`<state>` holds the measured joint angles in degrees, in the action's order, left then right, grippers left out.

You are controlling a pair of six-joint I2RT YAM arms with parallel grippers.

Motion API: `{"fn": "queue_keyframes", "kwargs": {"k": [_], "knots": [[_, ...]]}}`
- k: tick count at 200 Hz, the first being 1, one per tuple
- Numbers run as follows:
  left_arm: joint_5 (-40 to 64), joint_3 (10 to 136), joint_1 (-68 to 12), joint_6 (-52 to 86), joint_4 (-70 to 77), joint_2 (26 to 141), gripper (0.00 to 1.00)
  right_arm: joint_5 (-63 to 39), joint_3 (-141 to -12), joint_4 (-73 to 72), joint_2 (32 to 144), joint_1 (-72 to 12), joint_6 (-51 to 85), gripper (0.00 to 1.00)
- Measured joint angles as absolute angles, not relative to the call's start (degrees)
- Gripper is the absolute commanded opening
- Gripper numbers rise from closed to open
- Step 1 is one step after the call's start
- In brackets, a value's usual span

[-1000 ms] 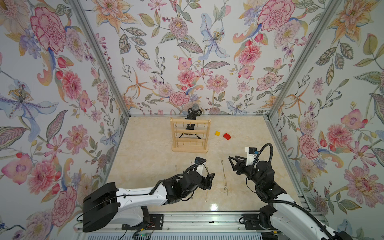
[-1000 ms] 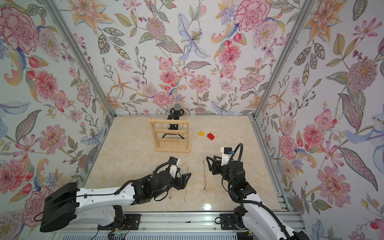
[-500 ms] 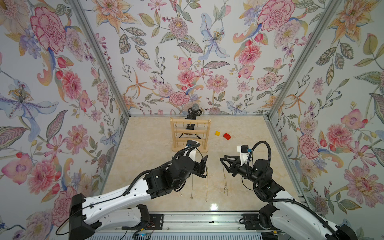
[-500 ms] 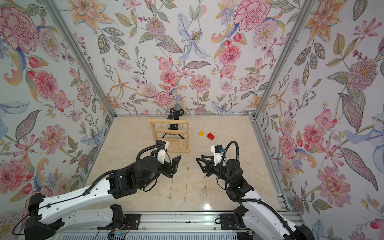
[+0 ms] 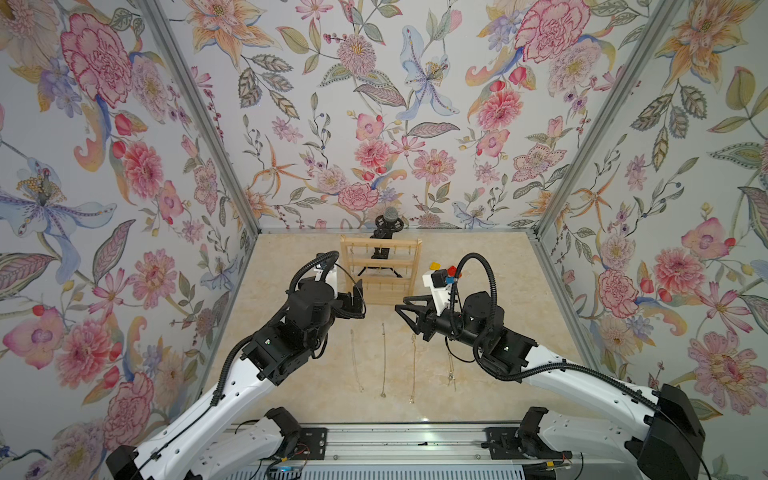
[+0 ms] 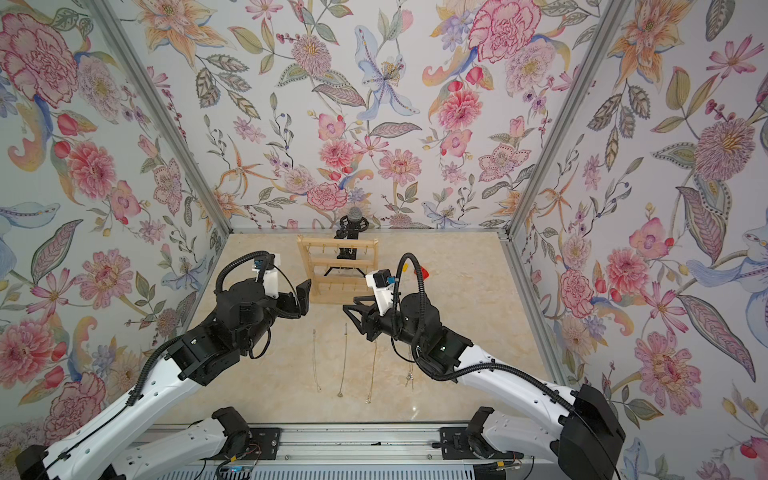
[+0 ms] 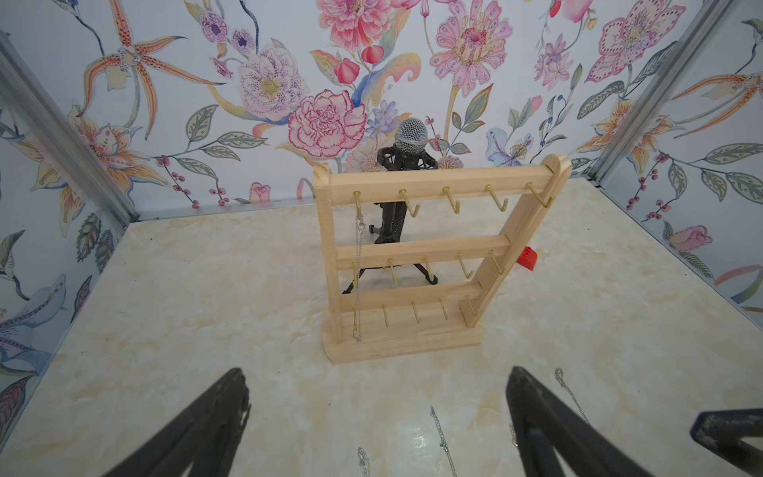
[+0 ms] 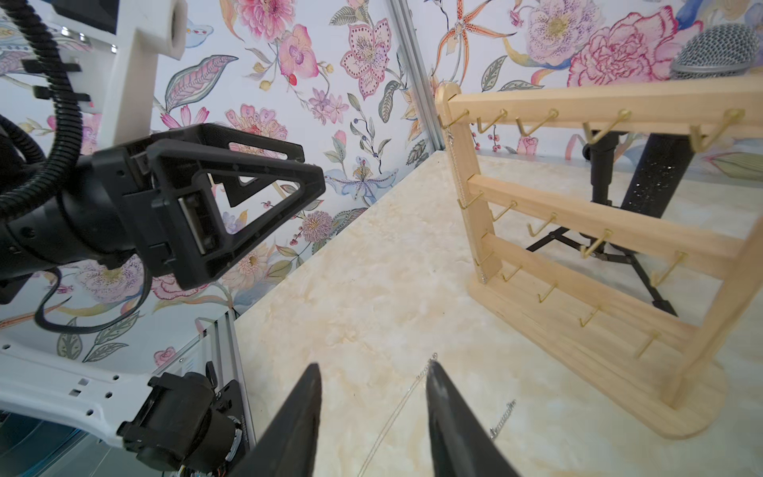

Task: Take the necklace off the jewelry display stand
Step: Take off the necklace from the stand.

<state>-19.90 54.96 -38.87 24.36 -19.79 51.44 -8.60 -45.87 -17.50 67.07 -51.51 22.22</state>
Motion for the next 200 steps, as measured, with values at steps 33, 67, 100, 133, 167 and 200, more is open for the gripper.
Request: {"fn": "queue_keyframes", "kwargs": {"k": [33,67,100,133,167,200], "knots": [[-19.07,52.97,-32.05,24.34,-19.64,49.32,0.99,-3.44,-53.63,-15.16,75.46,-53.08,22.24,0.4],[-17.28,52.05,-27.35,23.9,-20.91,49.28,0.99,0.1,-60.88,-13.8,83.5,-54.06,22.22,0.39],[-16.53,51.75,-25.63,23.22,-24.49,49.28,0.99,3.16,-68.14,-13.43,90.48,-54.74,22.26,0.38],[-14.31,48.8,-25.5,22.87,-27.11,47.83,0.99,5.61,-75.53,-12.82,97.65,-54.68,22.46,0.38],[-13.65,44.88,-25.5,22.65,-27.46,44.49,0.99,6.52,-81.69,-12.58,104.05,-53.89,23.33,0.35],[-12.82,43.18,-25.5,22.44,-27.42,44.1,0.99,6.5,-86.74,-11.75,108.75,-52.95,23.38,0.34]]}}
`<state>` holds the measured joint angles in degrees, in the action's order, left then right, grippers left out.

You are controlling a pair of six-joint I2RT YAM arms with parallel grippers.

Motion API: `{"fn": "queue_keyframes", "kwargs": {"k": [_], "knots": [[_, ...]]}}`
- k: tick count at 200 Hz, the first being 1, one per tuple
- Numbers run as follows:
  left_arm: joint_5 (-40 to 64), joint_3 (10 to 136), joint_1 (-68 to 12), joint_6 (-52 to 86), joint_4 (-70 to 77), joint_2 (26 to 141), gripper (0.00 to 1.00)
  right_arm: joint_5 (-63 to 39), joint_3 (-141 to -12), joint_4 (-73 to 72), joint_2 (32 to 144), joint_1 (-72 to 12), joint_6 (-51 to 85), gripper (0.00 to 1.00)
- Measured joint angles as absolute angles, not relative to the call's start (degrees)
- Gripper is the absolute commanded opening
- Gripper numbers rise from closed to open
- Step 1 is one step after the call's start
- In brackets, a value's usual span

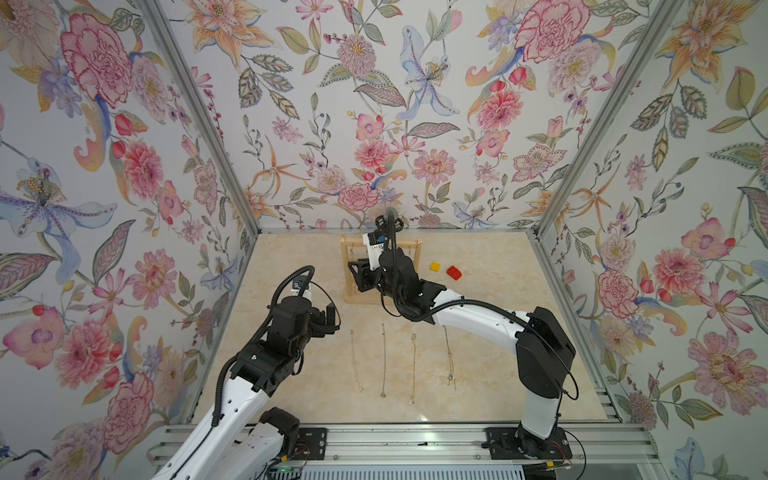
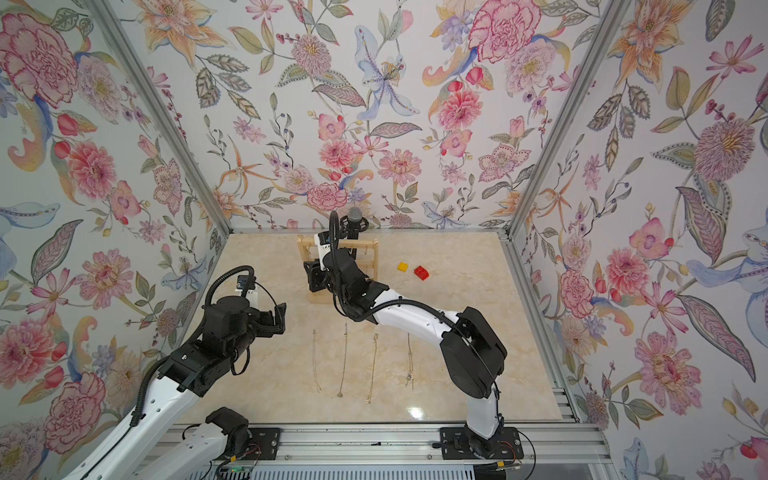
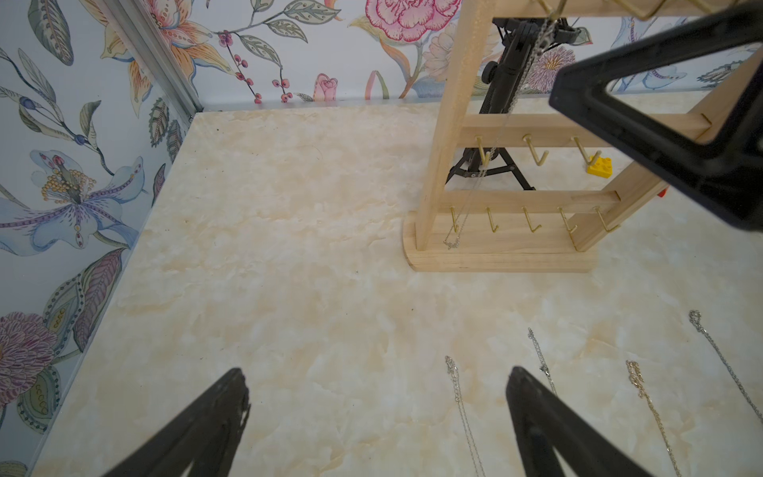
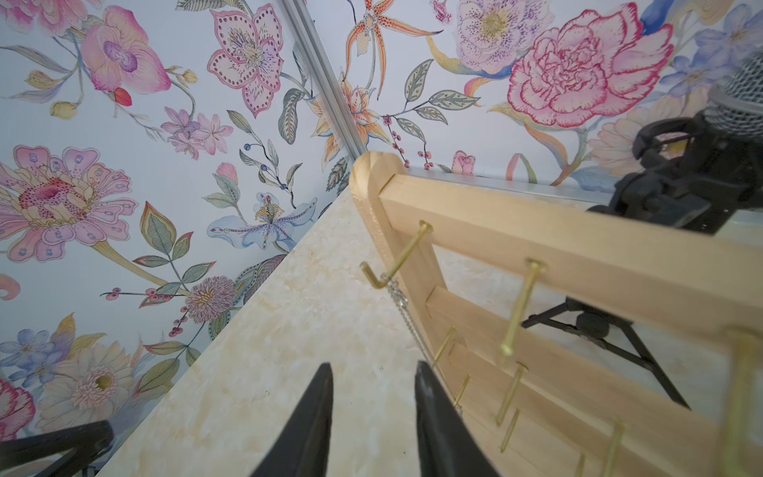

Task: Take the necklace off the jewelry display stand
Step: Take off the necklace from the stand.

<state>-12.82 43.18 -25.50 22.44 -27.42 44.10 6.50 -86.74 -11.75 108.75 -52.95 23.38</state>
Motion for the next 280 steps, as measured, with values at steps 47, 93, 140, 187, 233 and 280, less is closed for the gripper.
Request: {"fn": "queue_keyframes", "kwargs": {"k": [47,93,140,187,233,280], "knots": [[-12.19,42.48,-24.49,22.2,-26.83,43.51,0.99,7.01,-90.26,-10.13,111.79,-52.47,23.09,0.33],[-10.85,42.37,-21.5,21.82,-25.67,43.44,0.99,8.01,-93.1,-9.63,113.71,-52.4,21.87,0.31],[-10.44,42.35,-21.26,21.82,-25.65,43.44,0.99,8.23,-94.19,-9.58,115.63,-52.01,21.65,0.28],[-9.65,42.0,-21.08,21.82,-25.28,43.42,0.99,8.23,-94.5,-9.61,115.68,-51.7,21.63,0.23],[-9.17,41.85,-20.91,21.8,-25.26,43.38,0.99,8.19,-94.59,-9.63,115.68,-51.64,21.63,0.21],[-9.13,41.85,-20.88,21.8,-25.23,43.05,0.99,7.94,-94.59,-9.8,115.74,-51.66,21.63,0.15]]}}
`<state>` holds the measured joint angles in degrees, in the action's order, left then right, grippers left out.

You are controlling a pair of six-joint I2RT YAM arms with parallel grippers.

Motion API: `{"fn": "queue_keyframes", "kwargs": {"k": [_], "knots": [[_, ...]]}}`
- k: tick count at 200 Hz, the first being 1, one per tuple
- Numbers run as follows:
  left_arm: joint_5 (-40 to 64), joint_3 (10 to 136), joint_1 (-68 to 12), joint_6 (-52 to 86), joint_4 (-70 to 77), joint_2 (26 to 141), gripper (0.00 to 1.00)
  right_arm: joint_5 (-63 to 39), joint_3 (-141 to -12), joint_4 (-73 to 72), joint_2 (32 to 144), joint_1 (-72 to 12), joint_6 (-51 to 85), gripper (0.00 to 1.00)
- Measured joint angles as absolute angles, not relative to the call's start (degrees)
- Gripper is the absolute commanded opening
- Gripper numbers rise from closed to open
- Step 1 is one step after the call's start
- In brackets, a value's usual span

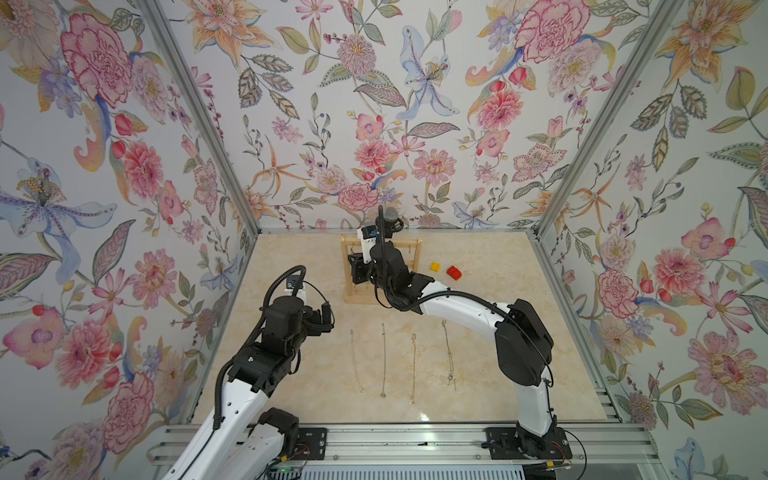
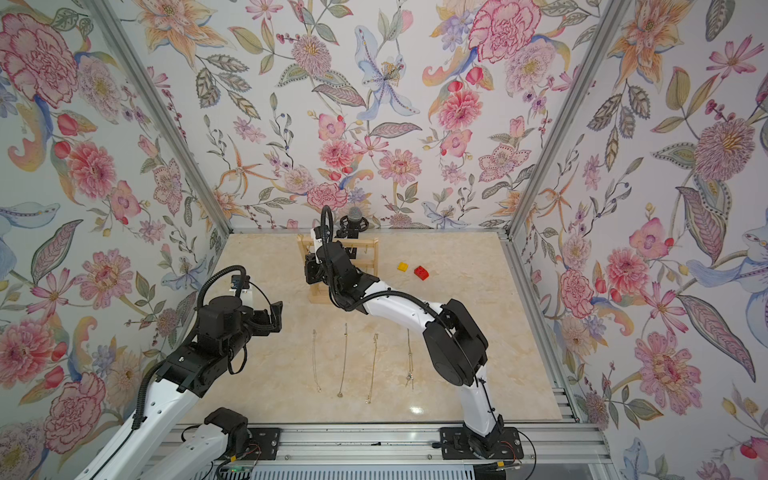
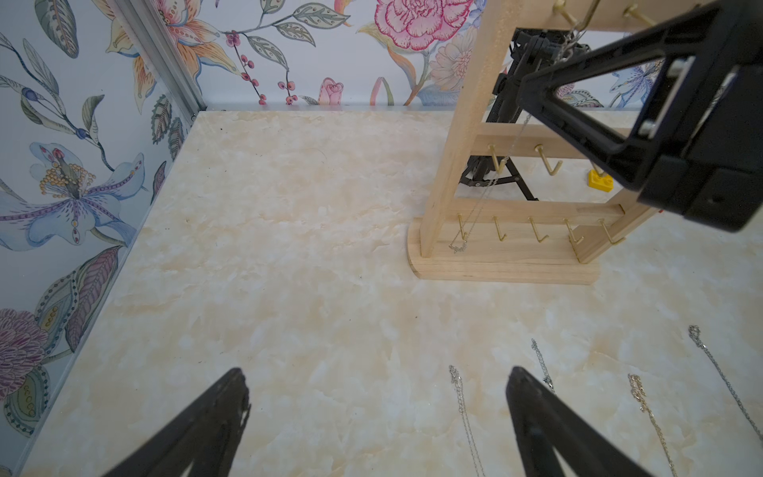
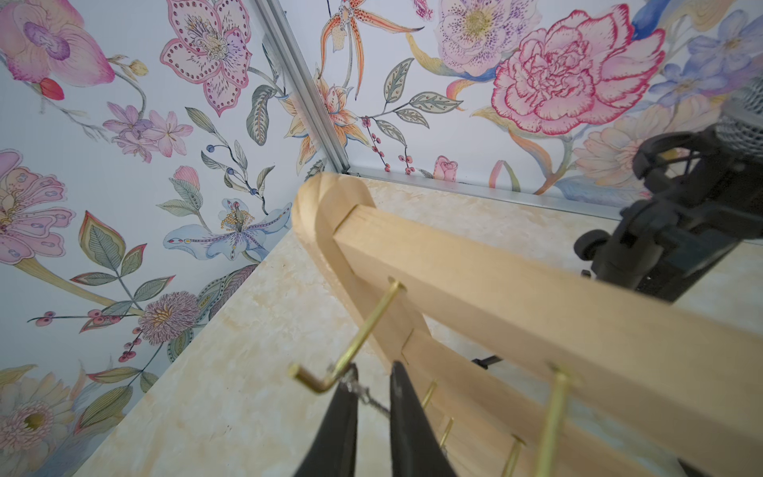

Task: Take the necklace off the jewelry display stand
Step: Take off the necklace from the stand.

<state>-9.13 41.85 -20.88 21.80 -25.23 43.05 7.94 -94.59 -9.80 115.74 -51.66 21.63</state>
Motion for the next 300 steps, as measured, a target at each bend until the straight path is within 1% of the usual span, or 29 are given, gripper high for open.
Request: {"fn": "queue_keyframes", "kwargs": {"k": [47,98,300], "knots": [[-8.67,41.52,-20.88,21.8,-24.82,43.05,0.99,7.55,-94.59,-11.55,115.74,-51.66,21.63,0.09],[-7.84,41.5,-20.88,21.8,-24.82,43.0,0.99,7.53,-94.59,-11.79,115.74,-51.66,21.61,0.0],[-7.68,41.5,-20.88,21.78,-24.82,42.68,0.99,6.63,-93.21,-12.6,114.74,-51.66,21.89,0.0]]}}
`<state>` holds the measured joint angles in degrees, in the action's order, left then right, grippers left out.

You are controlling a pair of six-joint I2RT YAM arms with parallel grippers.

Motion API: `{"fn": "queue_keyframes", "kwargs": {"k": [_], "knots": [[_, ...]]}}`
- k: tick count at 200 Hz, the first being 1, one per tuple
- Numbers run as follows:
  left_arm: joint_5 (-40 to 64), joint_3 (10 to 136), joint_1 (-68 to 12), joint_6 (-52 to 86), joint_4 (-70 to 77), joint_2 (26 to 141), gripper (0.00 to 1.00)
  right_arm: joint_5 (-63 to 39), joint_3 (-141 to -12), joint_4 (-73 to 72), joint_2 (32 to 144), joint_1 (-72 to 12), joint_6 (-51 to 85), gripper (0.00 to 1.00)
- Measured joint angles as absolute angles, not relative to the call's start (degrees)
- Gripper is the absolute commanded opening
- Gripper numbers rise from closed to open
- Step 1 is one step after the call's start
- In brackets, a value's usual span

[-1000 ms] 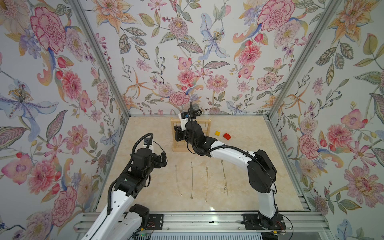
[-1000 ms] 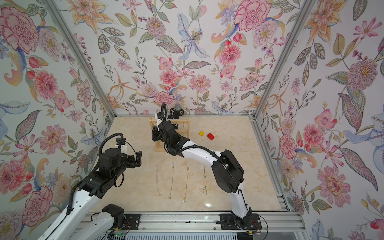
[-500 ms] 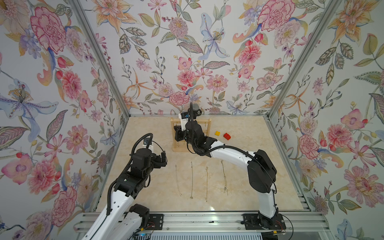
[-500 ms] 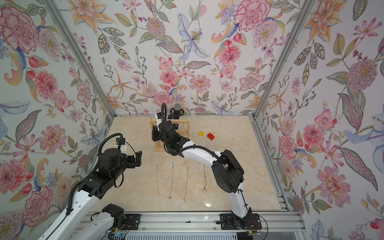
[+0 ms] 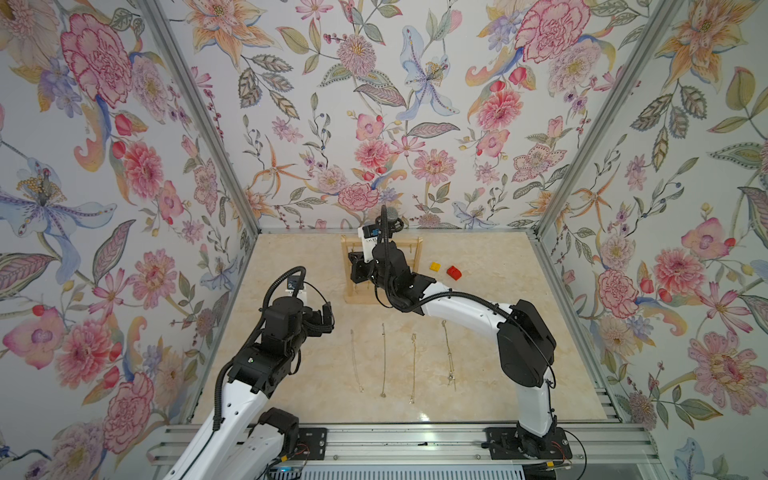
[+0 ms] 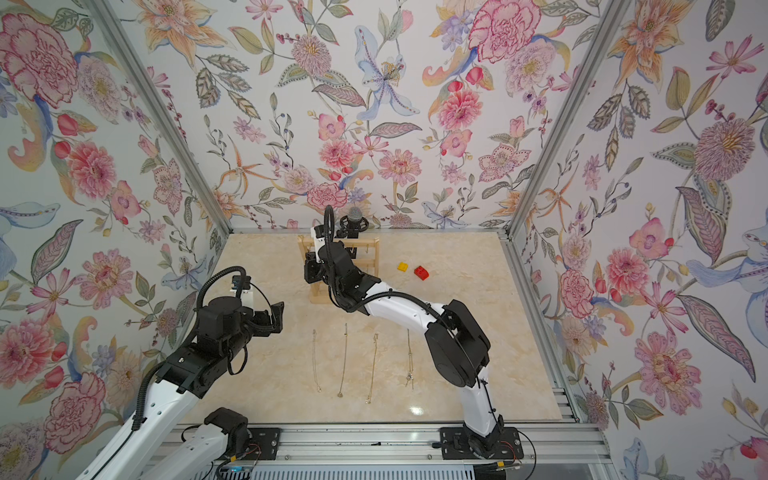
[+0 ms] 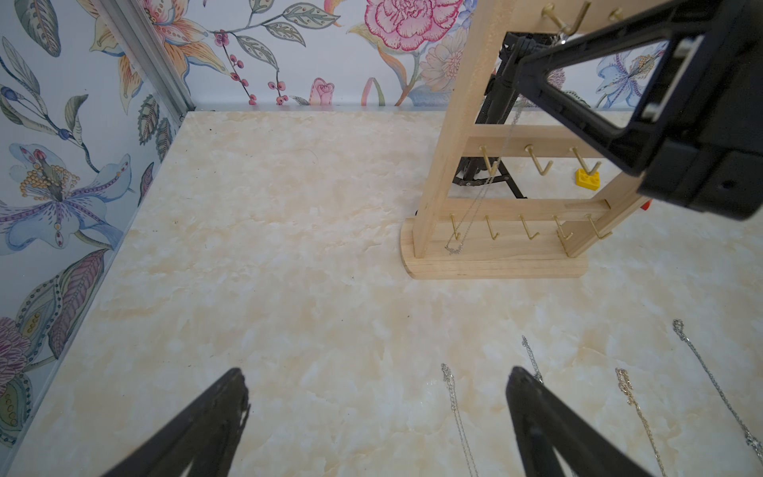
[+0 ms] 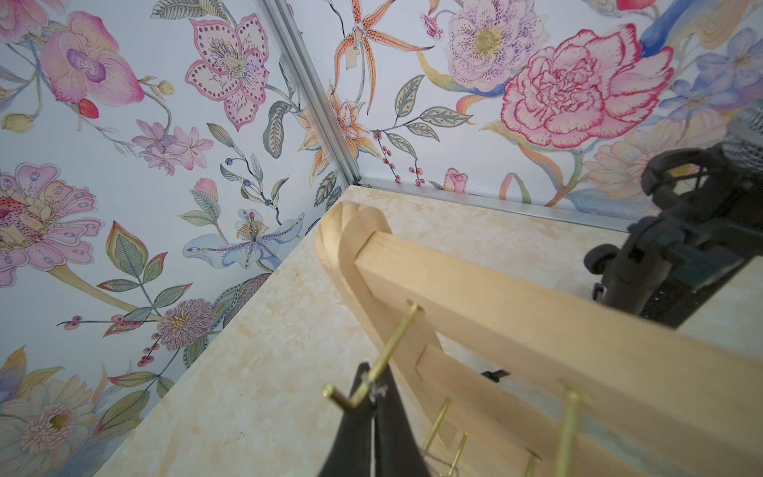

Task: Take the necklace off the jewelry display stand
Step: Take off the necklace from the stand.

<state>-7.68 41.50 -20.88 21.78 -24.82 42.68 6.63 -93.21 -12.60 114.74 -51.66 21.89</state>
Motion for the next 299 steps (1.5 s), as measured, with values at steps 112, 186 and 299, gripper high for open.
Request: {"fn": "queue_keyframes", "kwargs": {"k": [112,186,299], "knots": [[-7.68,41.47,-20.88,21.78,-24.8,42.3,0.99,4.29,-93.21,-11.94,113.34,-51.66,24.49,0.0],[-7.68,41.47,-20.88,21.78,-24.75,42.02,0.99,0.34,-92.23,-12.36,112.42,-50.96,27.94,0.0],[-7.66,41.25,-20.88,21.78,-24.4,42.04,0.99,-6.83,-90.3,-14.85,111.63,-48.64,33.36,0.0]]}}
